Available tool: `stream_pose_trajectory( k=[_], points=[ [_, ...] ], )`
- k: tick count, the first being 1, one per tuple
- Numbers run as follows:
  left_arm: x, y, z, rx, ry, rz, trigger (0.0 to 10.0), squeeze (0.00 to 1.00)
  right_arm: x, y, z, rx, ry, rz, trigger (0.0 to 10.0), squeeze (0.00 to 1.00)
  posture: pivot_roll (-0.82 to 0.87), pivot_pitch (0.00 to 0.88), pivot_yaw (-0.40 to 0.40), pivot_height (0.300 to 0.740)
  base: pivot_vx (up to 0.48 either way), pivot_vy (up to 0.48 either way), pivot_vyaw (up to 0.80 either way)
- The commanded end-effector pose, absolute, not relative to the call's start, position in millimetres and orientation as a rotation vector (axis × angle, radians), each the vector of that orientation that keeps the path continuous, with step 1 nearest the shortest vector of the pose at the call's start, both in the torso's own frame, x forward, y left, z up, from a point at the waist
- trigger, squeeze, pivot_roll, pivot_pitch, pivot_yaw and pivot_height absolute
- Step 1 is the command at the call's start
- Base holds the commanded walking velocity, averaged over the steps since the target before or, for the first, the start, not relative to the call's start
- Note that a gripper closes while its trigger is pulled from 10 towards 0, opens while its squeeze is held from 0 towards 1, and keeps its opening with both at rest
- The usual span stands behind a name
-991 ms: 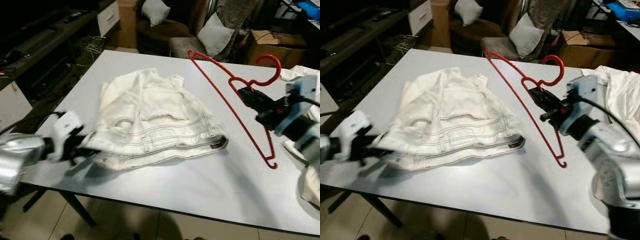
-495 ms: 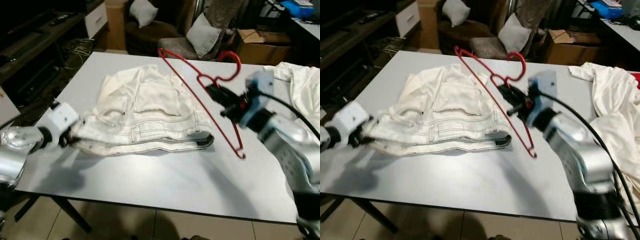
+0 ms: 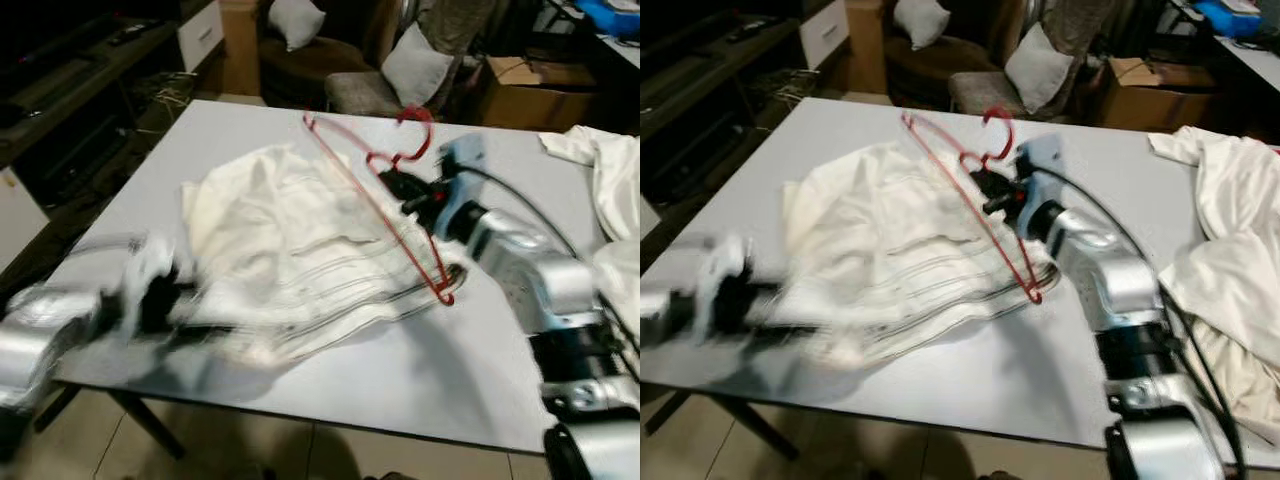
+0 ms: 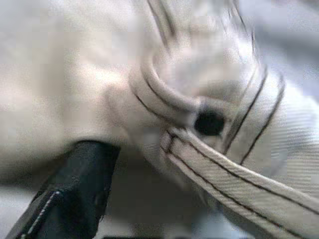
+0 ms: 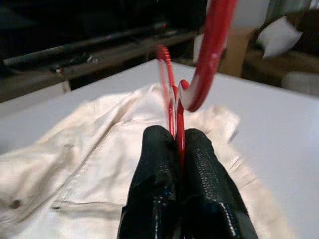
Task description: Hang hanger
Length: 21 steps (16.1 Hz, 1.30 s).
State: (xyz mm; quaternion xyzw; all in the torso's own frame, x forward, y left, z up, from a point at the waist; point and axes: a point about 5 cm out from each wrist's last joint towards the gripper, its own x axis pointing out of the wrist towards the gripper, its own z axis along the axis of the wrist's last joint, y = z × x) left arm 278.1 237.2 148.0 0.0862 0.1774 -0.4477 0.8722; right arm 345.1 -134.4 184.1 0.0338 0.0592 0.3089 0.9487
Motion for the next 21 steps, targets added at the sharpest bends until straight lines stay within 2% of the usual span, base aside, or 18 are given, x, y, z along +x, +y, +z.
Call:
stream_pose_trajectory(
  k=[1, 2, 3, 7, 9, 11, 12, 13, 15, 16, 19, 21],
  points=[
    [298, 260, 159, 0.293, 0.305, -0.669, 10.0, 1.0, 346, -131, 191, 0.066, 0.091, 0.65, 10.0, 0.0, -0.02, 0.0, -0.022, 0.74, 0.0, 0.0, 0.0],
    [310, 272, 158, 0.39, 0.307, -0.495, 10.0, 1.0, 347, -130, 191, 0.07, 0.086, 0.651, 10.0, 0.0, -0.01, 0.0, -0.029, 0.74, 0.0, 0.0, 0.0],
    [317, 279, 157, 0.513, 0.317, -0.414, 10.0, 1.0, 346, -128, 189, 0.082, 0.086, 0.657, 10.0, 0.0, -0.01, 0.0, -0.03, 0.74, 0.0, 0.0, 0.0],
    [319, 278, 156, 0.543, 0.316, -0.407, 10.0, 1.0, 346, -127, 189, 0.084, 0.087, 0.661, 10.0, 0.0, -0.01, 0.0, -0.03, 0.74, 0.0, 0.0, 0.0],
    [306, 262, 133, 0.604, 0.501, -0.7, 10.0, 1.0, 344, -100, 157, 0.14, 0.266, 0.791, 10.0, 0.0, -0.03, 0.0, 0.005, 0.74, 0.0, 0.0, 0.0],
    [296, 268, 131, 0.597, 0.562, -0.76, 10.0, 1.0, 355, -103, 134, 0.209, 0.425, 0.695, 10.0, 0.0, -0.02, 0.0, 0.003, 0.74, 0.0, 0.0, 0.0],
    [290, 282, 124, 0.634, 0.611, -0.749, 10.0, 1.0, 358, -108, 115, 0.25, 0.529, 0.609, 10.0, 0.0, -0.01, 0.0, -0.008, 0.74, 0.0, 0.0, 0.0],
    [289, 286, 122, 0.651, 0.618, -0.744, 10.0, 1.0, 358, -109, 111, 0.261, 0.549, 0.597, 10.0, 0.0, 0.0, 0.0, -0.009, 0.74, 0.0, 0.0, 0.0],
    [277, 298, 124, 0.597, 0.646, -0.783, 10.0, 1.0, 355, -119, 93, 0.188, 0.617, 0.516, 10.0, 0.0, 0.01, 0.0, -0.019, 0.74, 0.0, 0.0, 0.0],
    [270, 301, 131, 0.53, 0.649, -0.82, 10.0, 0.0, 356, -124, 89, 0.153, 0.631, 0.472, 10.0, 0.0, 0.02, 0.0, -0.025, 0.74, 0.0, 0.0, 0.0],
    [259, 306, 160, 0.334, 0.578, -0.901, 10.0, 0.0, 361, -134, 85, 0.134, 0.638, 0.389, 10.0, 0.0, 0.02, 0.0, -0.03, 0.74, 0.0, 0.0, 0.0],
    [247, 304, 189, 0.187, 0.544, -1.029, 10.0, 0.0, 365, -136, 88, 0.136, 0.625, 0.369, 10.0, 0.0, 0.02, 0.0, -0.031, 0.74, 0.0, 0.0, 0.0]
  ],
)
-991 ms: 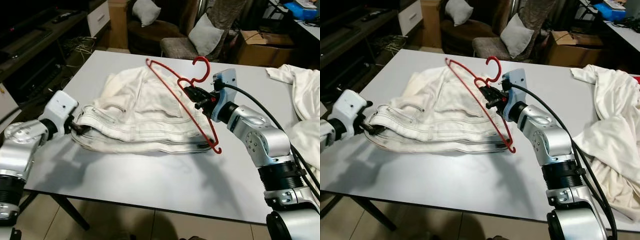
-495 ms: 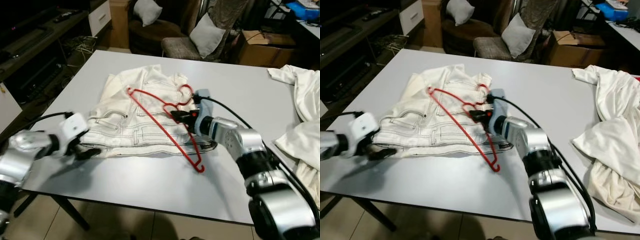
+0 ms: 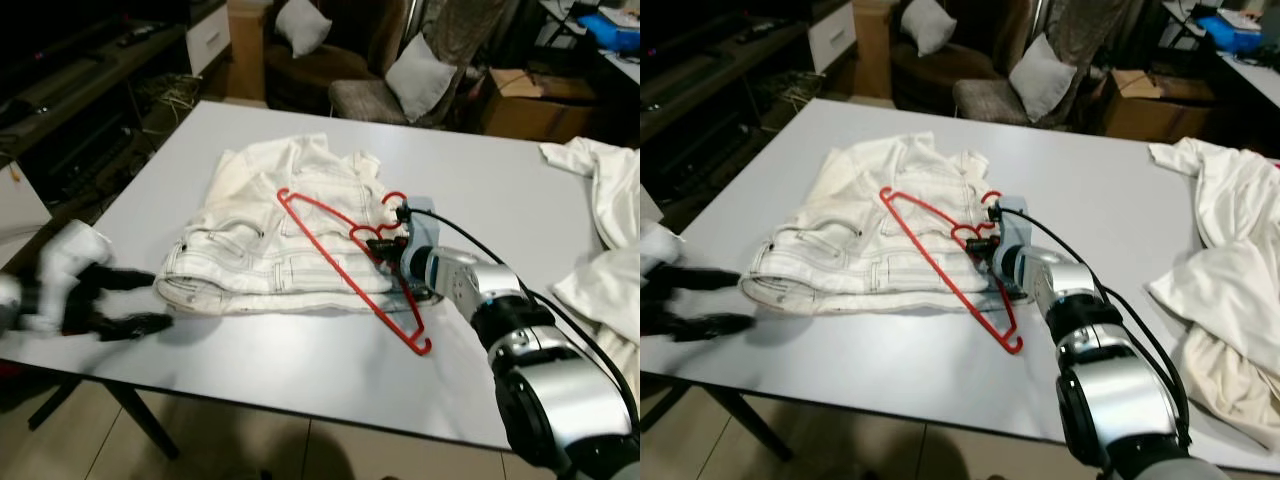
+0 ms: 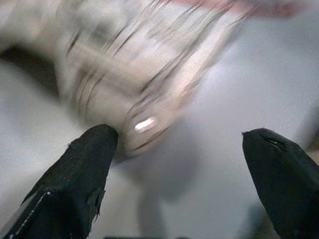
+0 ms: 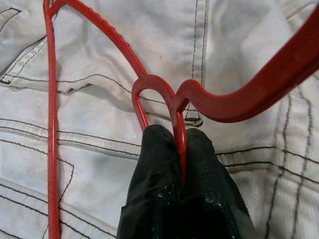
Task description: Hang hanger
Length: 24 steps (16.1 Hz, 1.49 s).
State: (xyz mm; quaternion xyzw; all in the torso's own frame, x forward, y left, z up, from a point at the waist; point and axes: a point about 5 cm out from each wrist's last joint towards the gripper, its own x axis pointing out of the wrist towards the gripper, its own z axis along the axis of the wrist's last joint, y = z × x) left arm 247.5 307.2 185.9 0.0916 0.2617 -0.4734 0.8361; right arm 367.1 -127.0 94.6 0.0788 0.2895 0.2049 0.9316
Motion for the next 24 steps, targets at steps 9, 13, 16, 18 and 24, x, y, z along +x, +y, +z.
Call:
stream_pose_trajectory(
  k=[9, 13, 16, 18, 24],
  points=[
    [310, 232, 236, -0.068, -0.057, -0.813, 10.0, 0.0, 383, -134, 169, 0.23, 0.265, 0.526, 10.0, 0.0, 0.0, 0.0, -0.02, 0.74, 0.0, 0.0, 0.0],
    [332, 185, 216, 0.04, -0.063, -0.516, 10.0, 0.0, 345, -162, 225, 0.104, 0.039, 0.402, 10.0, 0.0, -0.04, 0.0, 0.008, 0.74, 0.0, 0.0, 0.0],
    [325, 174, 195, 0.003, -0.03, -0.405, 10.0, 0.0, 311, -162, 214, -0.016, -0.004, 0.284, 10.0, 0.0, -0.06, 0.0, 0.012, 0.74, 0.0, 0.0, 0.0],
    [310, 164, 172, -0.027, 0.01, -0.337, 10.0, 0.0, 285, -163, 199, -0.041, -0.042, 0.122, 10.0, 0.0, -0.07, 0.0, 0.011, 0.74, 0.0, -0.122, 0.0],
    [283, 160, 144, 0.035, 0.059, -0.306, 10.0, 0.0, 257, -176, 177, -0.081, -0.032, 0.009, 10.0, 0.0, -0.07, 0.0, -0.019, 0.74, 0.0, -0.393, 0.0]
  ],
)
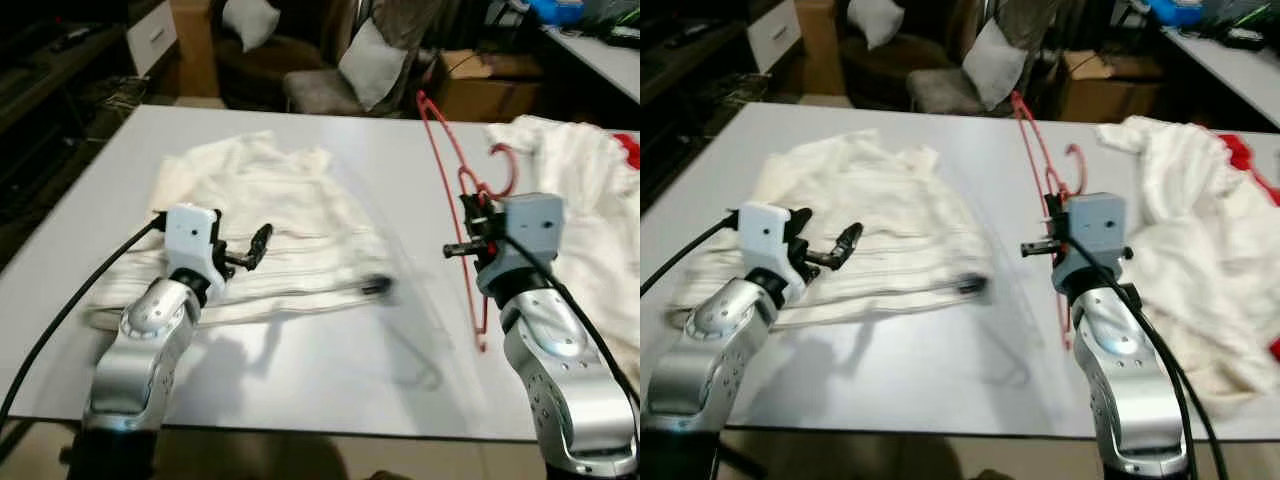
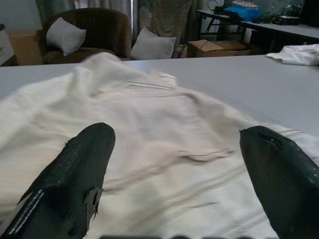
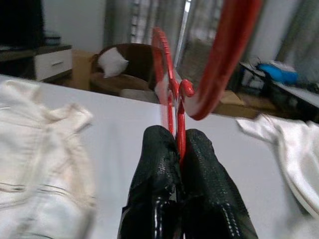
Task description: Hang hanger
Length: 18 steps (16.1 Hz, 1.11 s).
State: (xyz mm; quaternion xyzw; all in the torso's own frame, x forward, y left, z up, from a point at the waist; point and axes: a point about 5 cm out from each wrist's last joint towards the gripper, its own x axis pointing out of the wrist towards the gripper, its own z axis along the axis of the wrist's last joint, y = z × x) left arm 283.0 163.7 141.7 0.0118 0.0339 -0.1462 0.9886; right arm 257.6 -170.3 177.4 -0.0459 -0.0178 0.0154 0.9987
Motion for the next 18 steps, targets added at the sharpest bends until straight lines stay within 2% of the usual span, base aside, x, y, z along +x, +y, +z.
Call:
stream_pose_trajectory(
  k=[1, 4, 10, 16, 18],
  points=[
    [281, 157, 142, 0.053, 0.062, -0.312, 10.0, 0.0, 257, -175, 173, -0.077, 0.001, 0.043, 10.0, 0.0, -0.07, 0.0, -0.023, 0.74, 0.0, -0.412, 0.0],
    [281, 151, 144, 0.043, 0.051, -0.312, 10.0, 0.0, 255, -164, 169, -0.102, 0.03, 0.123, 10.0, 0.0, -0.07, 0.0, -0.011, 0.74, 0.0, -0.404, 0.0],
    [285, 148, 140, 0.055, 0.057, -0.316, 10.0, 0.0, 261, -159, 166, -0.11, 0.02, 0.147, 10.0, 0.0, -0.08, 0.0, 0.002, 0.74, 0.0, -0.298, 0.0],
    [287, 140, 139, 0.036, 0.048, -0.327, 10.0, 0.0, 262, -159, 166, -0.114, 0.016, 0.137, 10.0, 0.0, -0.1, 0.0, 0.001, 0.74, 0.0, 0.0, 0.0],
    [287, 130, 135, 0.034, 0.057, -0.362, 10.0, 0.0, 263, -166, 172, -0.141, 0.006, 0.126, 10.0, 0.0, -0.12, 0.0, 0.008, 0.74, 0.0, 0.0, 0.0]
  ],
)
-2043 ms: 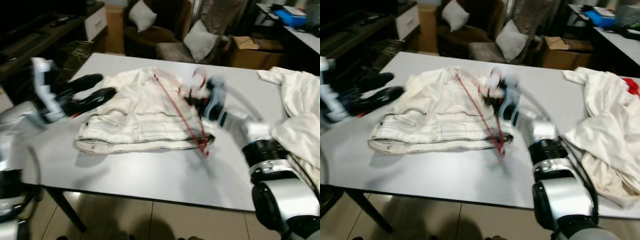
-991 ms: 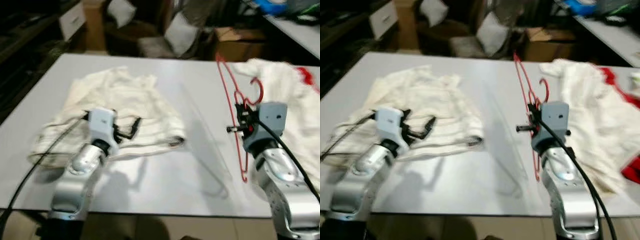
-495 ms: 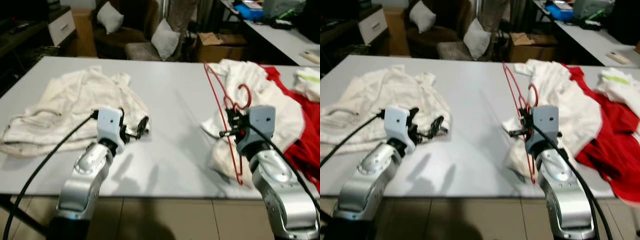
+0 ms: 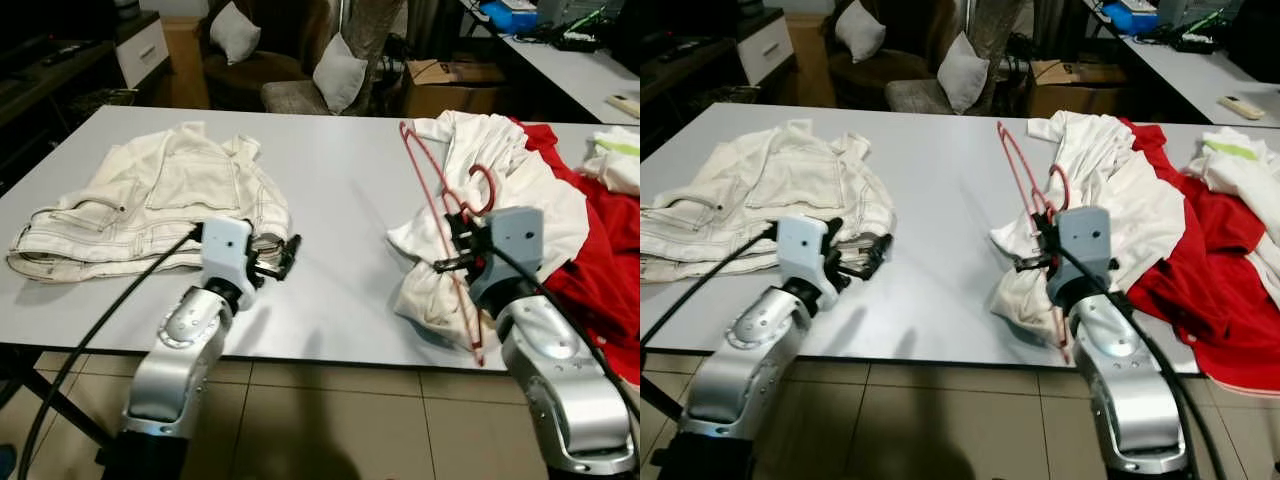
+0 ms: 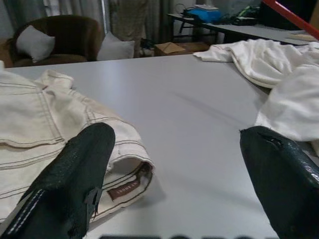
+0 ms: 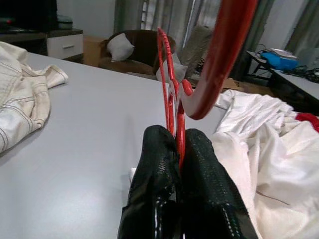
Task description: Hang hanger
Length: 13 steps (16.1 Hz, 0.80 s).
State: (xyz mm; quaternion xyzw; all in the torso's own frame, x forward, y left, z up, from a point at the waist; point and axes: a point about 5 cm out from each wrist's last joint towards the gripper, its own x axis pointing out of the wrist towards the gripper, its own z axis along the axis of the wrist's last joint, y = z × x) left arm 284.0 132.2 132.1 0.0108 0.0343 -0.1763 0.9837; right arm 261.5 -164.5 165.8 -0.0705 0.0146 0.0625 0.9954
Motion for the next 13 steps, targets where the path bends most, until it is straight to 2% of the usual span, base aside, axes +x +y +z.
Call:
stream_pose_trajectory(
  k=[1, 4, 11, 13],
  points=[
    [287, 129, 135, 0.033, 0.056, -0.364, 10.0, 0.0, 263, -167, 172, -0.14, 0.005, 0.122, 10.0, 0.0, -0.12, 0.0, 0.008, 0.74, 0.0, 0.0, 0.0],
    [289, 129, 135, 0.025, 0.051, -0.349, 10.0, 0.0, 261, -168, 169, -0.127, 0.017, 0.107, 10.0, 0.0, -0.12, 0.0, -0.001, 0.74, 0.0, -0.182, 0.0],
    [292, 137, 137, 0.026, 0.037, -0.312, 10.0, 0.0, 262, -169, 161, -0.076, 0.039, 0.091, 10.0, 0.0, -0.11, 0.0, -0.016, 0.74, 0.0, -0.373, -0.79],
    [294, 136, 138, 0.032, 0.034, -0.316, 10.0, 0.0, 264, -170, 164, -0.11, 0.031, 0.113, 10.0, 0.0, -0.11, 0.0, -0.004, 0.74, 0.0, -0.187, -0.25]
  ],
)
